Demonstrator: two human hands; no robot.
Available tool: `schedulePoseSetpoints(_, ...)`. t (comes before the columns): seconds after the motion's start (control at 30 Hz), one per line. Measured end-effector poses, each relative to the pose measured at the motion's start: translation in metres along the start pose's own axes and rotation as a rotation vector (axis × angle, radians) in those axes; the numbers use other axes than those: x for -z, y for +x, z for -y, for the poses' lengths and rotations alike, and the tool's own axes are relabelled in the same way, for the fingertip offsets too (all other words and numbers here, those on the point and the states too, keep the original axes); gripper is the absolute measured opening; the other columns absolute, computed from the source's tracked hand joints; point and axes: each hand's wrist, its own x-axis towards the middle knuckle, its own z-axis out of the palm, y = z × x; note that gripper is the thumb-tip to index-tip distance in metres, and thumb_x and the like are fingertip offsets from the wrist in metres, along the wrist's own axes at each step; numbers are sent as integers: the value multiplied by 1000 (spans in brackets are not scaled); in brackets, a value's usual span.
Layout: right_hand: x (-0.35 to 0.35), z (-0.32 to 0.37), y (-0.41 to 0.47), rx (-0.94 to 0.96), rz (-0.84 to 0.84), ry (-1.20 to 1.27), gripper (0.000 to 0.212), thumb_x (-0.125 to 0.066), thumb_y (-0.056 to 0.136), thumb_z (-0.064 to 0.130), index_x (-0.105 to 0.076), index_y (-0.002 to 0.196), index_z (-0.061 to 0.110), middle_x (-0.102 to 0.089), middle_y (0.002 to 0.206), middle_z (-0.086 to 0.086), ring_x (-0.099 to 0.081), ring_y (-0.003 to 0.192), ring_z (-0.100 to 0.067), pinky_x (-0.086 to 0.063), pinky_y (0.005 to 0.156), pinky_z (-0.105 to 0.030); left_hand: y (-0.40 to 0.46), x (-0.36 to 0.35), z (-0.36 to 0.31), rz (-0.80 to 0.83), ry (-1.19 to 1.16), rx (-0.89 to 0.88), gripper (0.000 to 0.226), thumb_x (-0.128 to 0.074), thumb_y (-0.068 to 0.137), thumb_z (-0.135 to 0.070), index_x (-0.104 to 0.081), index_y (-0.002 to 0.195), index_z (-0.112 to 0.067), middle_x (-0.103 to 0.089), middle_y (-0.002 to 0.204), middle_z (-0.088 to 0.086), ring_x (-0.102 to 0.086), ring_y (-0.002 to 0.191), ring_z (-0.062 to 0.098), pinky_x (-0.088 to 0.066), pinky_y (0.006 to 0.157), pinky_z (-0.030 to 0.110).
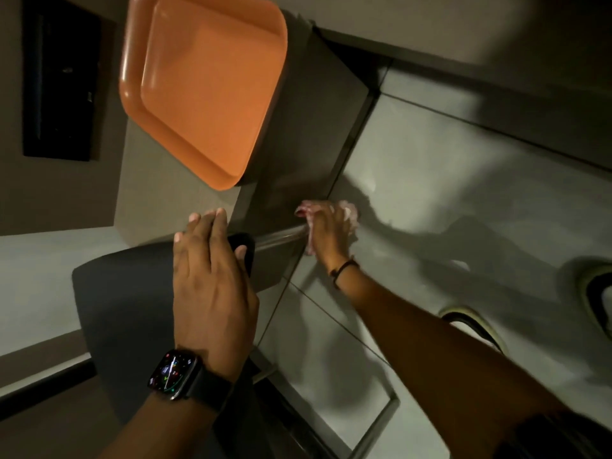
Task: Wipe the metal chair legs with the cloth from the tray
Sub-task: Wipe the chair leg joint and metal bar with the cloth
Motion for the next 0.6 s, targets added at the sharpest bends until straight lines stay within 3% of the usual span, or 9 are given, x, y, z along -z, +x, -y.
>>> schedulePoseSetpoints(0.07, -26, 20, -37, 229, -105, -137, 40, -44, 118, 24, -62, 153, 33, -52, 168, 10, -34, 166, -17, -15, 141, -46, 0, 1, -1, 11, 3, -4, 49, -40, 108, -19, -37, 154, -1, -43, 156, 21, -29, 155, 37, -17, 130, 51)
schedulePoseSetpoints(0.17, -54, 46, -80, 508, -329, 151, 37, -39, 117, 33, -62, 145, 38, -60, 155, 12, -39, 156, -4, -15, 136, -41, 0, 2, 0, 18, -6, -5, 49, -38, 109, -22, -38, 153, -1, -43, 156, 21, -30, 154, 37, -20, 129, 54)
schedulePoseSetpoints(0.23, -57, 42, -79, 576, -326, 231, 44, -32, 115, 39, -61, 148, 35, -61, 156, 6, -34, 156, 3, -9, 136, -34, 0, 1, 2, 14, -9, -9, 50, -36, 109, -24, -38, 153, -2, -42, 157, 21, -30, 154, 36, -20, 129, 54)
schedulePoseSetpoints(0.27, -55, 32, -69, 576, -289, 192, 46, -33, 115, 40, -63, 149, 32, -61, 158, 2, -36, 158, -2, -10, 138, -35, 0, 0, 3, 11, -12, -11, 50, -36, 109, -24, -37, 154, -2, -42, 157, 21, -30, 154, 36, -19, 130, 53)
schedulePoseSetpoints(0.33, -46, 7, -40, 472, -215, 18, 41, -41, 117, 35, -68, 147, 33, -62, 158, 1, -45, 157, -15, -21, 140, -46, 1, -1, 4, 2, -14, -18, 50, -38, 108, -21, -37, 154, -2, -42, 157, 20, -29, 155, 35, -17, 130, 51)
schedulePoseSetpoints(0.4, -30, -20, -9, 308, -174, -23, 36, -48, 118, 22, -73, 140, 35, -68, 150, 4, -54, 150, -18, -34, 134, -48, 1, -2, 5, -4, -23, -20, 49, -40, 108, -19, -38, 154, -1, -43, 156, 20, -30, 154, 35, -15, 131, 49)
schedulePoseSetpoints(0.5, -8, -38, 15, 76, -74, 10, 41, -41, 118, 17, -75, 134, 34, -65, 153, 2, -46, 158, -22, -16, 142, -46, -1, -4, 5, -7, -20, -26, 49, -39, 108, -19, -37, 154, -2, -43, 156, 19, -30, 154, 35, -15, 131, 47)
schedulePoseSetpoints(0.6, -13, -15, -3, -58, -118, 138, 41, -38, 118, 16, -78, 129, 16, -60, 159, -14, -32, 167, -33, -7, 144, -47, 0, -4, 5, -19, -20, -30, 49, -39, 108, -20, -37, 154, -2, -44, 156, 20, -32, 153, 36, -17, 131, 49)
